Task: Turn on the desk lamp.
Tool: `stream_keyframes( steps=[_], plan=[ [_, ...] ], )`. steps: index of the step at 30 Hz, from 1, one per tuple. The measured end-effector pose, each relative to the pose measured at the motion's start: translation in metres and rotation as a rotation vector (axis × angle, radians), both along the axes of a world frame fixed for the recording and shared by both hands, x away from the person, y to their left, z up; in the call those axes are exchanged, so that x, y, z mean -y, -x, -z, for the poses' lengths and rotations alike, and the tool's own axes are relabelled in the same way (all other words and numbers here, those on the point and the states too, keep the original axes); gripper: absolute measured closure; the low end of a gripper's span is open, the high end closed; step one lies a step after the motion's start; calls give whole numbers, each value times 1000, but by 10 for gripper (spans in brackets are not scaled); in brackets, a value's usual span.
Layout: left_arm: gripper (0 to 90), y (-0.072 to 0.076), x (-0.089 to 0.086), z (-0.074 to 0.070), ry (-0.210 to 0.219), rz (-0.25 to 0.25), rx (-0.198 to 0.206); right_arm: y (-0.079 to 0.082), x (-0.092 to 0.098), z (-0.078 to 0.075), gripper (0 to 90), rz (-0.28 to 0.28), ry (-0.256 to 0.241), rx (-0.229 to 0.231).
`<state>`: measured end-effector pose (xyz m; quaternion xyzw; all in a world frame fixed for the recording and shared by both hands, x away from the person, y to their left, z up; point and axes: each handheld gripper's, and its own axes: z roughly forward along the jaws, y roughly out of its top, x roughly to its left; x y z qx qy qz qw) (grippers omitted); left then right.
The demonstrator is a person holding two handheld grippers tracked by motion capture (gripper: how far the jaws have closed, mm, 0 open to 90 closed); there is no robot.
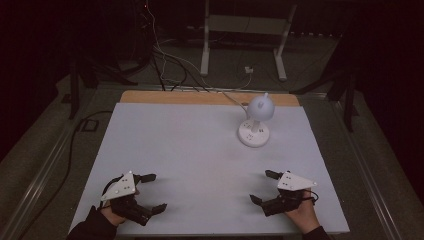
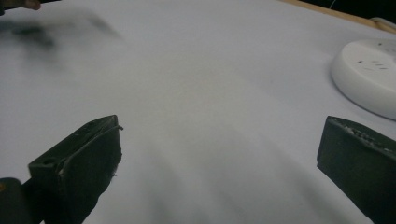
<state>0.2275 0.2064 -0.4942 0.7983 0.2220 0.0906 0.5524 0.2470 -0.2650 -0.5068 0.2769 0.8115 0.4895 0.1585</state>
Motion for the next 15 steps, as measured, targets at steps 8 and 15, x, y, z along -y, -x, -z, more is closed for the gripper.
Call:
stream_keyframes(
  steps=[8,15],
  plan=[
    [2,-2,0,0,13,5,1,-1,-5,0,0,-65,25,-31],
    [2,-3,0,0,13,5,3,-1,-6,-1,0,-75,16,-24]
  ],
)
